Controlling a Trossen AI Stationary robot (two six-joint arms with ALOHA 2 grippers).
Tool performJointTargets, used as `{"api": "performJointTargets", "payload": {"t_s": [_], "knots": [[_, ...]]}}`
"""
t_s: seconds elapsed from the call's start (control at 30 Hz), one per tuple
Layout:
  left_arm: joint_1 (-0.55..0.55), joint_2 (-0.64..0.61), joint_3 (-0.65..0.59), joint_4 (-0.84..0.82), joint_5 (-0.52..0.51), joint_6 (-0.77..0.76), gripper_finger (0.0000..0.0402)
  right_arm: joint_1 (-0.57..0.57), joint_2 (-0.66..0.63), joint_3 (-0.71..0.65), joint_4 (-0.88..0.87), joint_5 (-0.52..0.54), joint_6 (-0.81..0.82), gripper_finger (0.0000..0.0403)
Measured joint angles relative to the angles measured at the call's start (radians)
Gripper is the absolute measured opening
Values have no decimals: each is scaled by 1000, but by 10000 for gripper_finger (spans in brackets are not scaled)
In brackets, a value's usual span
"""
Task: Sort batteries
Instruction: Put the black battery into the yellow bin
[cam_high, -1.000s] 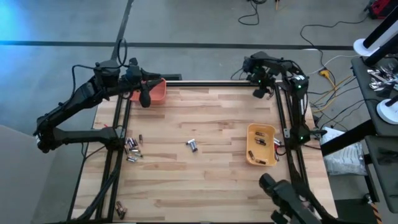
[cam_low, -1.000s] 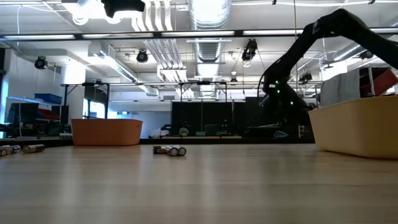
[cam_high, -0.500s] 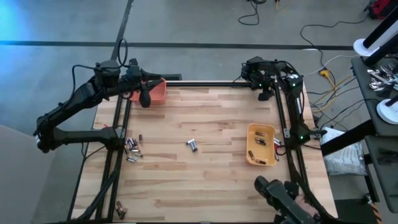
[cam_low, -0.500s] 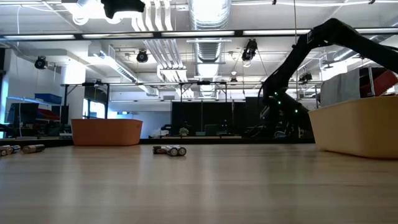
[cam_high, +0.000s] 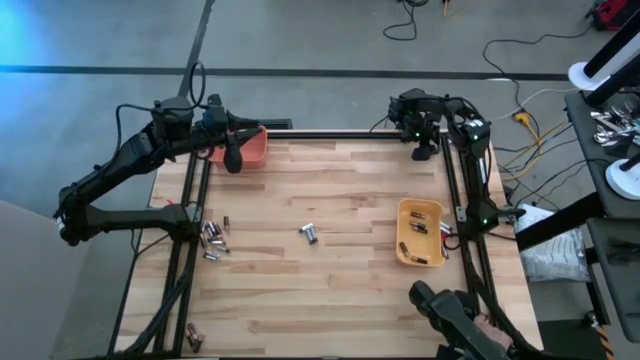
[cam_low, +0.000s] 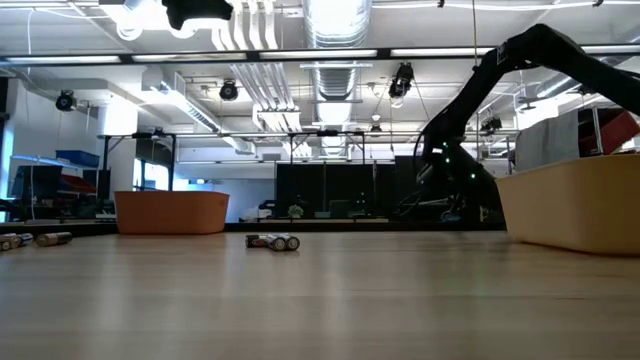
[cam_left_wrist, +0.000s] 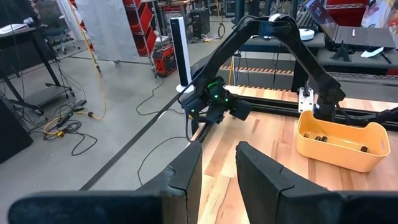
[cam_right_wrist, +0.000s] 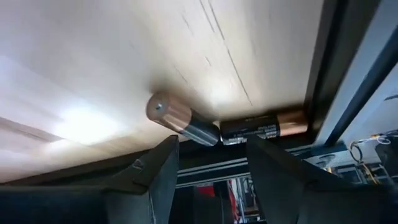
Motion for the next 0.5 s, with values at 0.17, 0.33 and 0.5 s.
{"api": "performJointTargets", "payload": {"t_s": [0.17, 0.33, 0.5], "knots": [[0, 0, 0, 0, 0, 1, 80, 17, -60, -1, 2, -28, 9, 174], [0, 0, 0, 0, 0, 6, 80, 2, -90, 0, 14, -12, 31, 179], [0, 0, 0, 0, 0, 6, 80, 9, -51, -8, 4, 84, -24, 185]]}}
